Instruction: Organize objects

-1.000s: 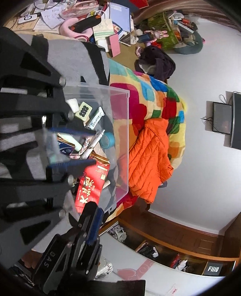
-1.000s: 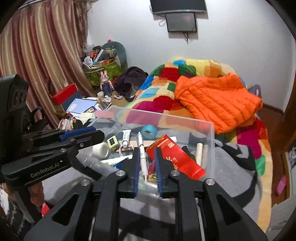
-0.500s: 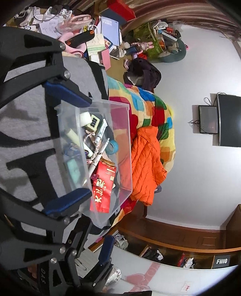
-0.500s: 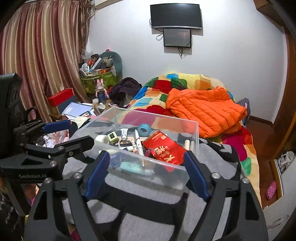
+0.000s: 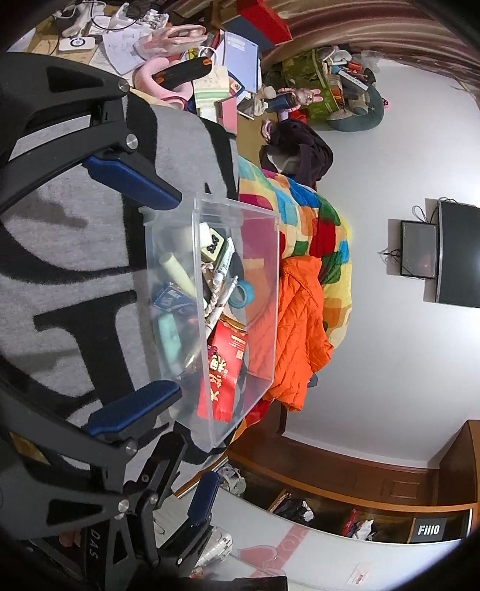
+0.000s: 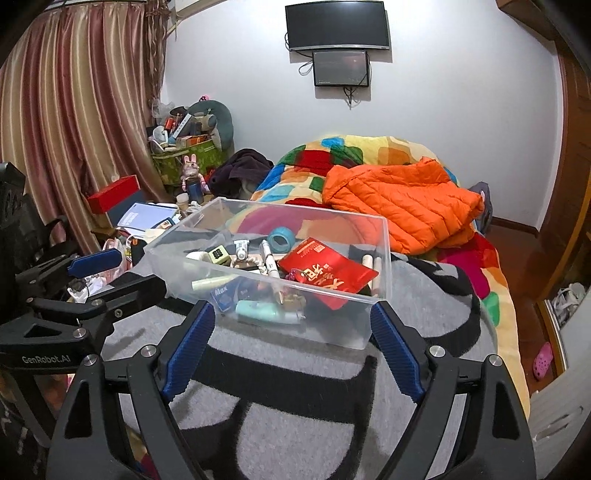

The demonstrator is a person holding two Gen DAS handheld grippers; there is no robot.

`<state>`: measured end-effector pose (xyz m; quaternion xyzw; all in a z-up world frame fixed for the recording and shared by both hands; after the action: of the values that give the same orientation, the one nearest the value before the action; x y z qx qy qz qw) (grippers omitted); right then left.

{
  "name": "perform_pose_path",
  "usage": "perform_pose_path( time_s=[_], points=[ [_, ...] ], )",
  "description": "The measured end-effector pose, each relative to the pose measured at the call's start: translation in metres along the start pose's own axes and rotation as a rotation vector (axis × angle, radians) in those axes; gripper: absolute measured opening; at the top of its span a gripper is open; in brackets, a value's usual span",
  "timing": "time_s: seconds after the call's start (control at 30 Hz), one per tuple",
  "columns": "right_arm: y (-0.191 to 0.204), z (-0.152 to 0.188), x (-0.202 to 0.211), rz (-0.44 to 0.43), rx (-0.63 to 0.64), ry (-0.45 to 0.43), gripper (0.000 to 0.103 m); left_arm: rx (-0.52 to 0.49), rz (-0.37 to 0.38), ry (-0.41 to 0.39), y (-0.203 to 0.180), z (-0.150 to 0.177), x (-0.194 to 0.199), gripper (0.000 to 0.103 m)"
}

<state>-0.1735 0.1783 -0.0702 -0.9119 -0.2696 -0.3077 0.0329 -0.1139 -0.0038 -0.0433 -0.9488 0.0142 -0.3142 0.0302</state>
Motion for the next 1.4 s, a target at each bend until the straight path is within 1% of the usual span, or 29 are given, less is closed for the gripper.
perform_pose_path(
  time_s=[0.13,0.47,0.73,1.4],
  points=[
    [-0.004,0.001,-0.002,0.006,-0.014,0.006,0.084,0.002,-0.009,0.011,0.0,0.002,-0.003,0.094],
    [-0.01,0.003,-0.007,0.004,-0.041,0.017,0.084,-0.003,-0.004,0.025,-0.001,0.005,-0.009,0.094],
    [-0.009,0.003,-0.006,0.001,-0.035,0.016,0.084,-0.007,-0.001,0.017,-0.002,0.004,-0.006,0.094],
    [-0.007,0.003,-0.002,-0.004,-0.042,0.011,0.084,0.014,0.015,0.031,-0.001,0.003,-0.006,0.094]
  ],
)
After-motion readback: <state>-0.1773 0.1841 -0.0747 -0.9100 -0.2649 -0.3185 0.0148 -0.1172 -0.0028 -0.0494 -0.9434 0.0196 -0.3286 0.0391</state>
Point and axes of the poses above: each gripper's, at about its wrist camera, not at the fingertips, and x roughly against the way its jaws point, y to its left, z to its underside, the point moved 4 cm from there along -x, roughly the way its jaws point, and after that the axes turned 4 degrees about -z, right-handed, at the moved point
